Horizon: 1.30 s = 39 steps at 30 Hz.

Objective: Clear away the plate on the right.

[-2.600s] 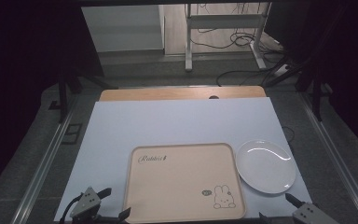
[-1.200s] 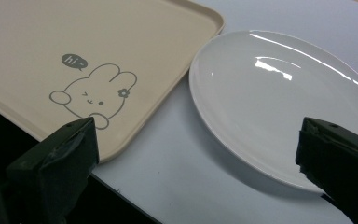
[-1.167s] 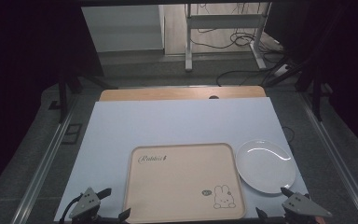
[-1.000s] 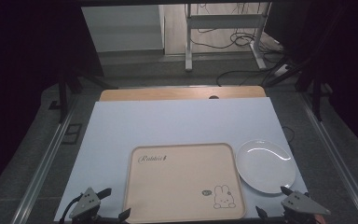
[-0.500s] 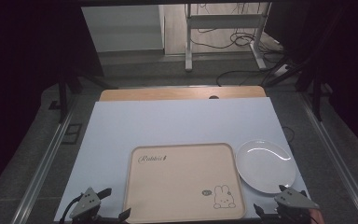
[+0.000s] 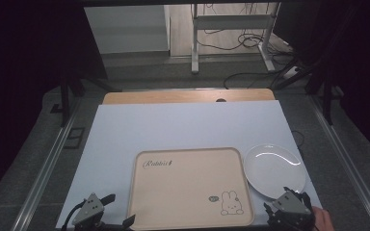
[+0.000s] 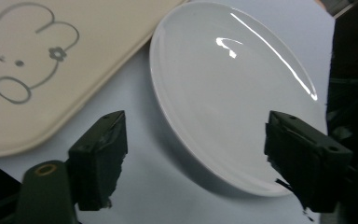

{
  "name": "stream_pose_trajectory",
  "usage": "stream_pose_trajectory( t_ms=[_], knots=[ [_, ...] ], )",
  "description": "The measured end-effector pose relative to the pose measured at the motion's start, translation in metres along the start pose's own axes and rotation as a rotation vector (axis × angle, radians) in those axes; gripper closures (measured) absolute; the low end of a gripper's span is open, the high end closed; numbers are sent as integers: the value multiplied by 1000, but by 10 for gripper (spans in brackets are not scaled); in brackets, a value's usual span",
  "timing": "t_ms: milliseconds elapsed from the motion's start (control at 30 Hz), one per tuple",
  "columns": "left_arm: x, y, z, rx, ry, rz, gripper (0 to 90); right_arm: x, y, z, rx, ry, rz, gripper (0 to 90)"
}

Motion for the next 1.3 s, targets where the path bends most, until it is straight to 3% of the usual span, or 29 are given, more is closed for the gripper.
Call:
stream_pose_trajectory(
  t_ms=[67,167,333,400,500,533,567,600,633,667,700,767,800,867,900,1300],
  knots=[
    [0,0,0,1,0,-1,35,0,0,-1,6,10,22,242],
    [0,0,0,1,0,-1,35,2,-2,-3,23,39,95,291],
    [0,0,0,1,0,-2,35,4,-5,-7,35,59,157,323],
    [0,0,0,3,0,-4,35,5,-5,-9,49,91,225,348],
    [0,0,0,3,0,-5,35,8,-5,-12,63,111,291,378],
    [0,0,0,3,0,-5,35,8,-5,-12,63,111,291,378],
    [0,0,0,4,-1,-6,36,9,-5,-13,76,128,340,406],
    [0,0,0,4,-1,-6,36,9,-5,-13,76,128,340,406],
    [0,0,0,4,-1,-6,36,11,-5,-15,82,138,382,439],
    [0,0,0,5,-1,-6,36,11,-5,-15,82,138,382,439],
    [0,0,0,5,-1,-6,36,12,-5,-17,88,143,411,470],
    [0,0,0,5,-1,-6,36,13,-5,-17,93,147,424,485],
    [0,0,0,5,-1,-6,36,15,-4,-19,104,157,478,515],
    [0,0,-1,5,0,-6,36,16,-4,-20,105,160,491,525],
    [0,0,0,5,0,-6,37,19,-3,-22,123,176,534,551],
    [0,0,-1,7,-1,-8,37,28,4,-33,192,219,674,672]
  ],
)
Point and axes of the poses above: each handheld gripper's, and its own axes: z roughly backward along the jaws, y roughly out of its underside, x roughly to its left, the point moved 8 cm from there along -z, roughly forward along the jaws, and after that the axes turned 5 degrees about -x, right-handed, at the moved point
